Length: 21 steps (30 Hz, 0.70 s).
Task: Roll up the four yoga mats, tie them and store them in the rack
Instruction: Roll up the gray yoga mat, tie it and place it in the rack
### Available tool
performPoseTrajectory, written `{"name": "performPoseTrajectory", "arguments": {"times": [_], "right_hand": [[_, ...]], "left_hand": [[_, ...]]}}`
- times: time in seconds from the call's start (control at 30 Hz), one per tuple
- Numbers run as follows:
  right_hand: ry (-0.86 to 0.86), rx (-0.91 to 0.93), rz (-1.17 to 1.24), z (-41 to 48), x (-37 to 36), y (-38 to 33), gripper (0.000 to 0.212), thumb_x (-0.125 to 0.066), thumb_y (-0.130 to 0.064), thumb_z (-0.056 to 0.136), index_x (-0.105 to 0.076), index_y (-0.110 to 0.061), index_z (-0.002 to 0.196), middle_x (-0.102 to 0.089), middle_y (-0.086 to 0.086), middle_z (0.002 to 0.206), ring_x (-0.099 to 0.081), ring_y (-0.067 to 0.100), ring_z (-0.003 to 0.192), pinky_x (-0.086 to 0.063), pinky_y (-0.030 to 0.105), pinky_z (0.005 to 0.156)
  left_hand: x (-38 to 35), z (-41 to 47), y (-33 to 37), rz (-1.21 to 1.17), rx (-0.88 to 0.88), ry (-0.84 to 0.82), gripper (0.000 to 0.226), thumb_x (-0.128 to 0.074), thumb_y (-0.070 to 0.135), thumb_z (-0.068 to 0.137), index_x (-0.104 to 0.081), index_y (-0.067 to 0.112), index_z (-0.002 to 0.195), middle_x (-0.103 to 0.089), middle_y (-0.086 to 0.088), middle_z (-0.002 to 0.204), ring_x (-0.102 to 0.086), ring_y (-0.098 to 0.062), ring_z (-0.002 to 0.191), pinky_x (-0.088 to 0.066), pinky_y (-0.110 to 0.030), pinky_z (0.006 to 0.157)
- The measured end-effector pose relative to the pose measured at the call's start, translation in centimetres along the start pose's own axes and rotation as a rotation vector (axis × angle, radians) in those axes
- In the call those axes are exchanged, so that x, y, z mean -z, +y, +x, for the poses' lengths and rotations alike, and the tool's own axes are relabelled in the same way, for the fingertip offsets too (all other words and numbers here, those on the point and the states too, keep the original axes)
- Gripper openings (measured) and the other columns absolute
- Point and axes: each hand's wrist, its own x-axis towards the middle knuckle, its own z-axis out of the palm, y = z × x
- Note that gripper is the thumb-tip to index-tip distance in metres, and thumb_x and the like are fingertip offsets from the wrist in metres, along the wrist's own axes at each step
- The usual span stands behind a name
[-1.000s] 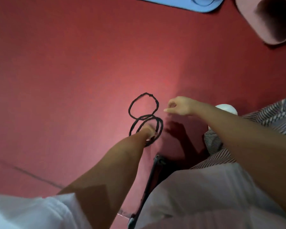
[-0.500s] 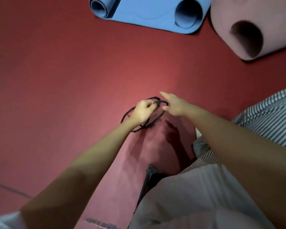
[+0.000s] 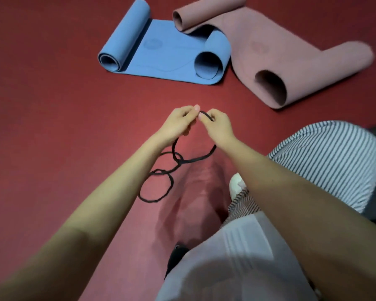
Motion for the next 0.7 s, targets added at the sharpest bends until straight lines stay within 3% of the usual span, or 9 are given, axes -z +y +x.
{"name": "performPoseTrajectory", "arguments": {"times": [0.17, 0.37, 0.5, 0.7], "right_hand": [[0.137, 0.088, 0.033, 0.4, 6.5, -4.0, 0.044, -0.06, -0.023, 0.092, -0.032, -0.02, 0.059, -0.031, -0.006, 0.057, -0.028, 0.004, 0.05, -0.028, 0.017, 0.049], [0.165, 0.077, -0.057, -1.9, 14.7, -7.4, 0.036, -0.051, -0.03, 0.096, -0.04, -0.015, 0.065, -0.037, 0.0, 0.057, -0.031, 0.01, 0.05, -0.025, 0.023, 0.048], [0.213, 0.037, 0.024, -5.2, 19.1, -10.2, 0.039, -0.039, -0.029, 0.101, -0.044, -0.017, 0.065, -0.038, 0.002, 0.053, -0.032, 0.009, 0.038, -0.023, 0.017, 0.033], [0.372, 0.061, 0.047, -9.0, 23.1, -13.6, 0.029, -0.033, -0.024, 0.1, -0.046, -0.015, 0.076, -0.041, 0.001, 0.056, -0.029, 0.005, 0.029, -0.021, 0.012, 0.034]], "left_hand": [[-2.6, 1.1, 6.3, -0.343, -0.039, -0.081, 0.023, -0.037, 0.013, 0.102, -0.051, 0.014, 0.084, -0.042, 0.009, 0.056, -0.029, -0.006, 0.047, -0.023, -0.018, 0.045], [-6.3, 1.4, 13.8, -0.229, -0.19, -0.221, 0.021, -0.034, 0.01, 0.103, -0.051, 0.016, 0.093, -0.043, 0.003, 0.068, -0.028, -0.003, 0.042, -0.022, -0.014, 0.04], [-9.2, 0.2, 18.6, -0.272, -0.343, -0.291, 0.016, -0.034, 0.007, 0.103, -0.042, 0.019, 0.096, -0.048, 0.006, 0.063, -0.024, -0.003, 0.039, -0.02, -0.014, 0.037], [-12.7, -2.5, 24.3, -0.354, -0.489, -0.449, 0.02, -0.029, 0.003, 0.103, -0.036, 0.018, 0.092, -0.037, 0.001, 0.068, -0.025, -0.001, 0.039, -0.019, -0.012, 0.036]]}}
